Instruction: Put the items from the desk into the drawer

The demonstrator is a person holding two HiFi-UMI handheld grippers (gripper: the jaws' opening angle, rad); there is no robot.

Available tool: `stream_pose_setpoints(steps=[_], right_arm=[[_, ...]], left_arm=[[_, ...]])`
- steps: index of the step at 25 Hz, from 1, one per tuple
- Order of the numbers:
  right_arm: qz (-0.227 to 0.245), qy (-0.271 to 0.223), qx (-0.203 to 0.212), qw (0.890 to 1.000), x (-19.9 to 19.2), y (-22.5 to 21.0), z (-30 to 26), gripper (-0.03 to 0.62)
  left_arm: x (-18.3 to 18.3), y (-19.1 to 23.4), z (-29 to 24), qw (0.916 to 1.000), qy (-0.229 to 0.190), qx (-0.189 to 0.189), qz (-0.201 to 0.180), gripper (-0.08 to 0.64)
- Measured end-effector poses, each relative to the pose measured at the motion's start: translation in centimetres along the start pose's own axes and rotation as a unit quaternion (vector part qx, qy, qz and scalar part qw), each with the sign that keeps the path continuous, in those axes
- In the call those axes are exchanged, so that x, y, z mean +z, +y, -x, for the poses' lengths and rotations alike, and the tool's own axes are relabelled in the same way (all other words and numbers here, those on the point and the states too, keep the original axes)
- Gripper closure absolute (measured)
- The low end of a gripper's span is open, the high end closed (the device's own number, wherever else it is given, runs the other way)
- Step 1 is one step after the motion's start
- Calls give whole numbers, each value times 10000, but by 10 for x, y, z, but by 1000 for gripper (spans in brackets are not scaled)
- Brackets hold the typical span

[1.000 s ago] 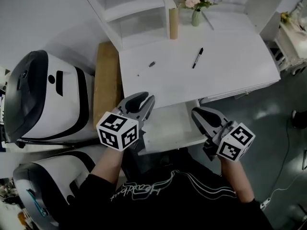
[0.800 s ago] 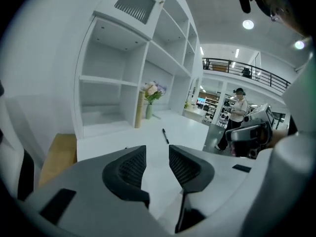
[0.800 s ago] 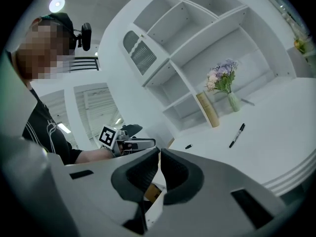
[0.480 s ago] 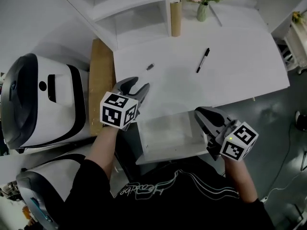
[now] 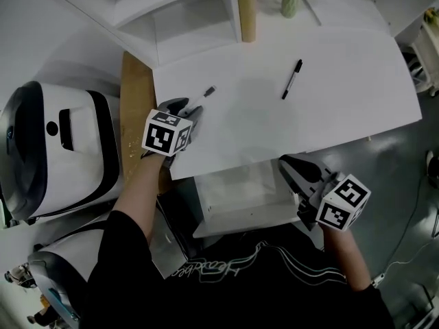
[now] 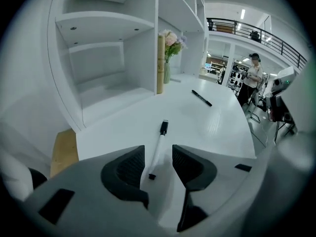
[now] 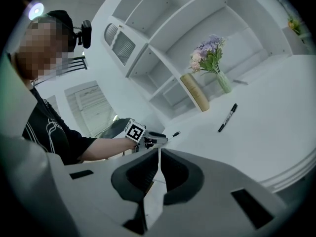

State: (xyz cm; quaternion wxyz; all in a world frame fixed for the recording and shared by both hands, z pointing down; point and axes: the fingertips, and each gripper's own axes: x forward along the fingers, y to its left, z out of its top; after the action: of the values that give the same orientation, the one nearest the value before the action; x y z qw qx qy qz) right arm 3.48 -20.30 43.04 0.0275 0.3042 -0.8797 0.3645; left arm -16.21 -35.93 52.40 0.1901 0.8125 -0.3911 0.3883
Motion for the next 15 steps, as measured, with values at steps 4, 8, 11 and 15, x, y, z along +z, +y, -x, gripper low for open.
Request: stream_pose_setpoints(steps=[4,8,11,15], right_arm=[[-41,26,-24,10000,-3,-4,1,546],[-78,1,-50,10000,-3,-5,2,546],[-118,16,-37,9999,-6,-3,2,546],[-229,20,-32,9997,-12,-2,3,546]], left_arm=[[-1,3,-8,9999,114,11,-96,394],[-3,1,-10,9998,159,-126,-77,443],[-3,-3,-10,9995,196,-231,-100,474],[-3,-8,-11,9994,210,-189,-195,503]])
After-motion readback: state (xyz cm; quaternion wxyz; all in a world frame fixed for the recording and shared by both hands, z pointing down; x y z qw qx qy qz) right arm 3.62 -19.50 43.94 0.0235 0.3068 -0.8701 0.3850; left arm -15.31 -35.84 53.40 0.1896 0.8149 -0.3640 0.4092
